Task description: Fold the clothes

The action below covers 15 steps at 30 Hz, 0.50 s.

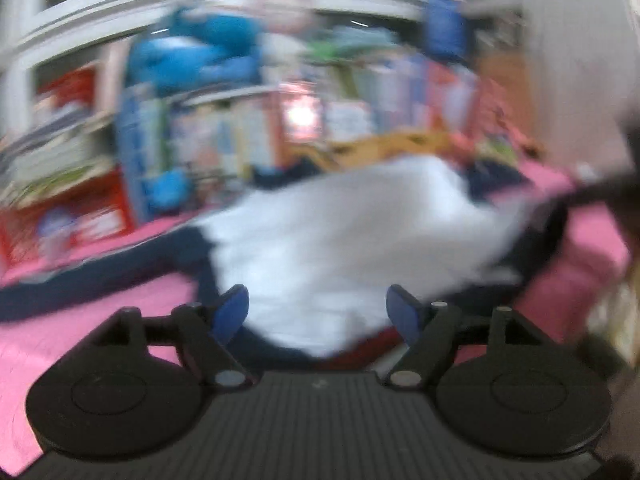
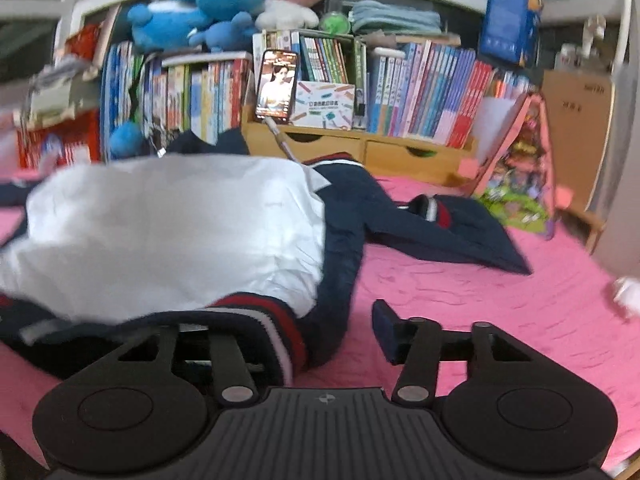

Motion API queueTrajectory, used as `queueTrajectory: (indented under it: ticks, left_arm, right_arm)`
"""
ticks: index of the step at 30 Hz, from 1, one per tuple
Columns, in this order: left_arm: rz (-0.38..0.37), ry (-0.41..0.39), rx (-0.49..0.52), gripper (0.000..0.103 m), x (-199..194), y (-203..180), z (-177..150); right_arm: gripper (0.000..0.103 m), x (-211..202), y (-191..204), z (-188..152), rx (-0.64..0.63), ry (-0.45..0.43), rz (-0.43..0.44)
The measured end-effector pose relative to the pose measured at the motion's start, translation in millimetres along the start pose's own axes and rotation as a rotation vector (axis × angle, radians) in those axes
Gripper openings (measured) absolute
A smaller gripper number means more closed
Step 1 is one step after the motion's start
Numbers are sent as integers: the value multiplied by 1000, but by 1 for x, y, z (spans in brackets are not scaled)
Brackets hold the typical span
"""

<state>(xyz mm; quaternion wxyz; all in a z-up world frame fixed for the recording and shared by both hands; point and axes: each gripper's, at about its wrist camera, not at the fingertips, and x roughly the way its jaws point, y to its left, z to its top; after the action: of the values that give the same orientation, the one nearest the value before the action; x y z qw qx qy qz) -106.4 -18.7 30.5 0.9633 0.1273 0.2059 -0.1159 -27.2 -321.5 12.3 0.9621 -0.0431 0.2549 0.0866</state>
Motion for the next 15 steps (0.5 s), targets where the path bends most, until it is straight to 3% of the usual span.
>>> queueTrajectory:
  ticks: [3,5,8,14,15]
  left_arm:
    - [28,50,112,78,17,-22,-7]
    - [90,73,144,78,28,-28,-12]
    - [242,68,187,76,33,-29,-12]
    - [-96,-29,93,83,10,-31,5]
    - [-101,-26,118,83,13,-37,7]
  right_arm:
    - [40,4,-2,11,68,11,30]
    - [39,5,-5,15,102,15,48]
    - [39,4,-9,18,125,9,65]
    - [39,10,-11,26,162,12,69]
    - [39,12,-12,28,176,16,73]
